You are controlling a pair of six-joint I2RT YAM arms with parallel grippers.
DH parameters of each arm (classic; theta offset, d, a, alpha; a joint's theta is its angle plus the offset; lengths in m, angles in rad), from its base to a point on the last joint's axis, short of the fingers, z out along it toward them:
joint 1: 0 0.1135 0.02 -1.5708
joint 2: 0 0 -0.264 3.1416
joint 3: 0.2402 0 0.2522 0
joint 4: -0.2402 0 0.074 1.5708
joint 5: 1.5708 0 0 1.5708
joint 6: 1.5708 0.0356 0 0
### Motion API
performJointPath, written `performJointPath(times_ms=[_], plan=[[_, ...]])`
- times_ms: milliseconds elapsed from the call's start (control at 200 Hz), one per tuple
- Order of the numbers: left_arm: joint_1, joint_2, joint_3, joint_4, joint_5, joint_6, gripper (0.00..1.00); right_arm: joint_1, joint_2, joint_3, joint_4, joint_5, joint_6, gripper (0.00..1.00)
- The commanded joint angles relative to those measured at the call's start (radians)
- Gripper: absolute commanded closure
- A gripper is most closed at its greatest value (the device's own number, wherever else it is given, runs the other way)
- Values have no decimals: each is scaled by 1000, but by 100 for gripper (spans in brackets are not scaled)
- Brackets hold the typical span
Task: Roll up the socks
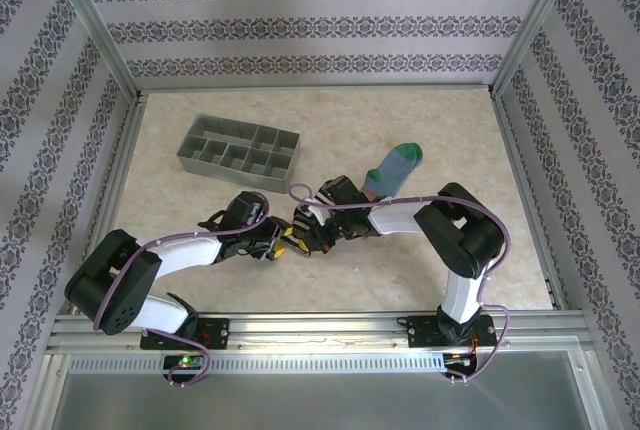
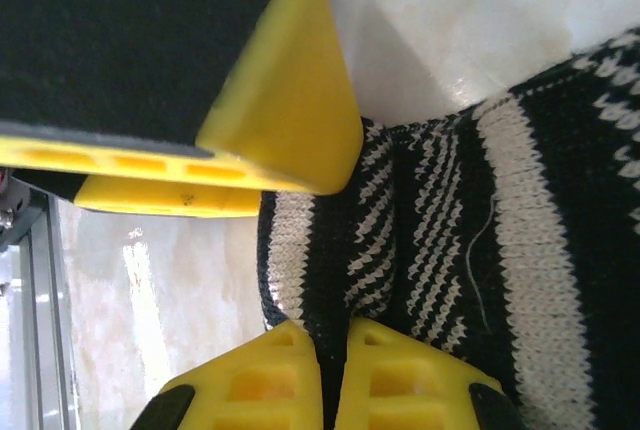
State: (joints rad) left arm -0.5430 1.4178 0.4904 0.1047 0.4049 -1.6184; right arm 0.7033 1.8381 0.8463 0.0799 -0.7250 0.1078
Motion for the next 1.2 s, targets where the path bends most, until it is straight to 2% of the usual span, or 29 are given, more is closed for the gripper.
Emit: performJointPath(times_ms=[0, 115, 195, 260, 420, 490, 620, 739, 854, 979, 1079, 1194], plan=[[-8, 53, 20, 61, 17, 35, 54, -13, 99, -47, -214, 119, 24, 100], [-9, 114, 30, 97, 20, 42, 63, -14, 113, -33, -226, 120, 14, 100], [-9, 128, 28, 91, 17, 25, 83, -13, 119, -16, -243, 127, -3, 100], [-13, 104, 26, 18, 13, 7, 100, -8, 116, 1, -255, 130, -39, 100], [-35, -33, 55, -350, -8, -18, 100, 52, 53, 39, -262, 167, -187, 99], [-55, -87, 54, -458, -31, -69, 100, 101, -42, 5, -214, 234, -247, 83], [-82, -118, 44, -519, -69, -174, 100, 219, -281, -169, 32, 427, -303, 51], [-91, -73, 78, -559, -76, -210, 100, 307, -367, -223, 51, 572, -281, 42], [-91, -27, 122, -589, -63, -193, 100, 436, -412, -277, 97, 779, -295, 37], [-91, -13, 142, -610, -62, -180, 100, 520, -374, -238, 83, 948, -345, 37], [-91, -12, 142, -616, -60, -175, 100, 557, -318, -188, 86, 1035, -416, 38], [-91, -15, 142, -614, -56, -174, 100, 580, -269, -145, 88, 1054, -486, 41]])
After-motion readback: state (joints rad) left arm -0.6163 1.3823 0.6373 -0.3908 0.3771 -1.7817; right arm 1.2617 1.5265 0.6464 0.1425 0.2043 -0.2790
